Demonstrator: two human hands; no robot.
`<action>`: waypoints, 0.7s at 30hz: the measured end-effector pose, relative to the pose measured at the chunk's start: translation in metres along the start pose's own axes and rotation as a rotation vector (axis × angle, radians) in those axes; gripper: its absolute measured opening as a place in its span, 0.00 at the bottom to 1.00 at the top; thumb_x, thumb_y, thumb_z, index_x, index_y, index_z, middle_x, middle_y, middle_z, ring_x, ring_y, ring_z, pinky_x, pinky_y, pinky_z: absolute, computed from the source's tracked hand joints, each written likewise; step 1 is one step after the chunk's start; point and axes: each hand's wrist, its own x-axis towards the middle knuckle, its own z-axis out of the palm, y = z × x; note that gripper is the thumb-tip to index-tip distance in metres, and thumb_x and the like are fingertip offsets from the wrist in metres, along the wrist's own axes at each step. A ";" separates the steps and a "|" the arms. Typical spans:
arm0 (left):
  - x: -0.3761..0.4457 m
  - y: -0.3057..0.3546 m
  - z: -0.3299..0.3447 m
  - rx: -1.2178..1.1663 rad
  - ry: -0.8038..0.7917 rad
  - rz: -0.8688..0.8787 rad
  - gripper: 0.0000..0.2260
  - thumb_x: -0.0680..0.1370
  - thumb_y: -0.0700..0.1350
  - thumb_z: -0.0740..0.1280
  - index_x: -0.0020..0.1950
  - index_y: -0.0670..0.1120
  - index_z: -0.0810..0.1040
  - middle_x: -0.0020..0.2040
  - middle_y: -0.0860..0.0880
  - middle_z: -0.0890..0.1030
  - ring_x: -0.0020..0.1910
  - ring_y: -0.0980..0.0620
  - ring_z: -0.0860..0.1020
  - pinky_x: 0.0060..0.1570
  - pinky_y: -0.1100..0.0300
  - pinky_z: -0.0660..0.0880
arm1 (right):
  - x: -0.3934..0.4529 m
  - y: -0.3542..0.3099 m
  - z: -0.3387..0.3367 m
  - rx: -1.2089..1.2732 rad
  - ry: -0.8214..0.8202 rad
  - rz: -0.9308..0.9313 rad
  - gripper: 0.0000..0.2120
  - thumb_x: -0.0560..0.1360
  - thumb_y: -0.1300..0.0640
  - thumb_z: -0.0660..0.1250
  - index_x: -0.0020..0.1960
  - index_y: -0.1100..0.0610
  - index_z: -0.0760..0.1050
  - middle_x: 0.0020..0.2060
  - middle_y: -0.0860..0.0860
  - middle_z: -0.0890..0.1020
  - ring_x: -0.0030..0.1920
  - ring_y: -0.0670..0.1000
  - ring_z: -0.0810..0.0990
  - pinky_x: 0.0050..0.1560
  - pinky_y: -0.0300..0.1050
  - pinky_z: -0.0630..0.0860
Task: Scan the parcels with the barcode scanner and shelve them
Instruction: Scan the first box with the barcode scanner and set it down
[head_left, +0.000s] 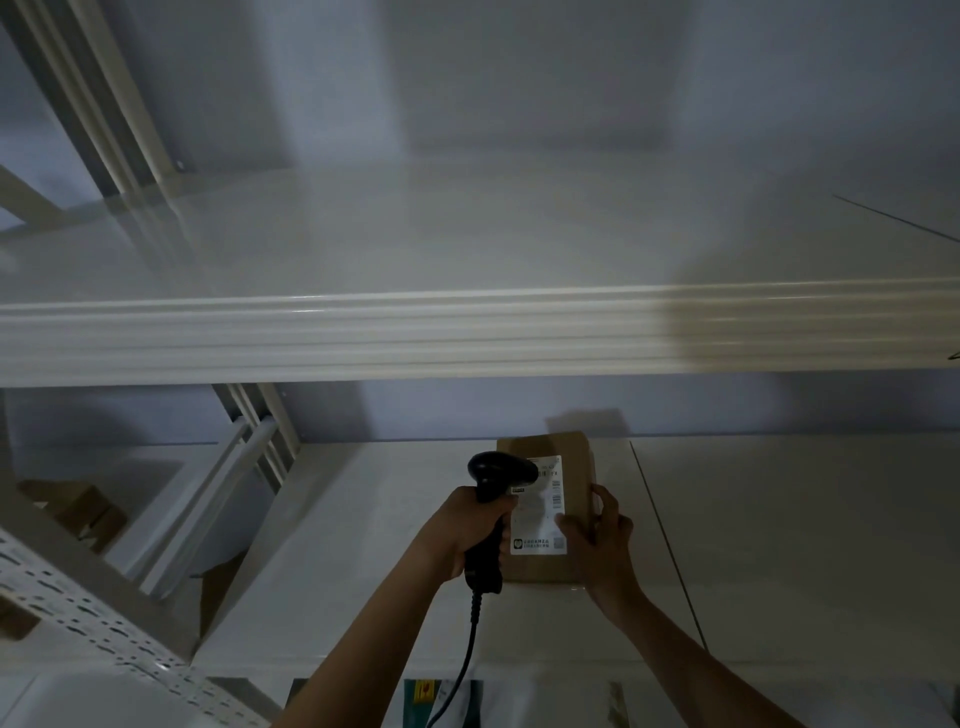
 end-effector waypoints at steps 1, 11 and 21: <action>-0.001 0.001 0.000 -0.006 0.002 0.004 0.07 0.79 0.40 0.62 0.42 0.40 0.76 0.31 0.45 0.76 0.27 0.50 0.74 0.32 0.57 0.74 | 0.000 0.001 0.000 -0.001 -0.002 0.000 0.31 0.76 0.54 0.70 0.73 0.44 0.58 0.62 0.54 0.62 0.53 0.54 0.75 0.46 0.47 0.78; -0.006 0.004 -0.003 -0.026 -0.002 0.023 0.07 0.80 0.40 0.62 0.44 0.41 0.76 0.31 0.45 0.75 0.28 0.50 0.73 0.30 0.58 0.74 | 0.001 0.001 0.000 -0.005 -0.017 -0.006 0.31 0.76 0.54 0.70 0.73 0.44 0.58 0.63 0.54 0.62 0.53 0.52 0.73 0.48 0.48 0.78; -0.002 0.004 -0.008 -0.035 0.020 0.016 0.07 0.80 0.41 0.63 0.45 0.40 0.76 0.33 0.43 0.75 0.29 0.49 0.74 0.33 0.56 0.76 | 0.000 -0.001 0.000 0.005 -0.021 0.031 0.31 0.76 0.54 0.69 0.73 0.44 0.57 0.63 0.54 0.61 0.56 0.56 0.75 0.45 0.44 0.77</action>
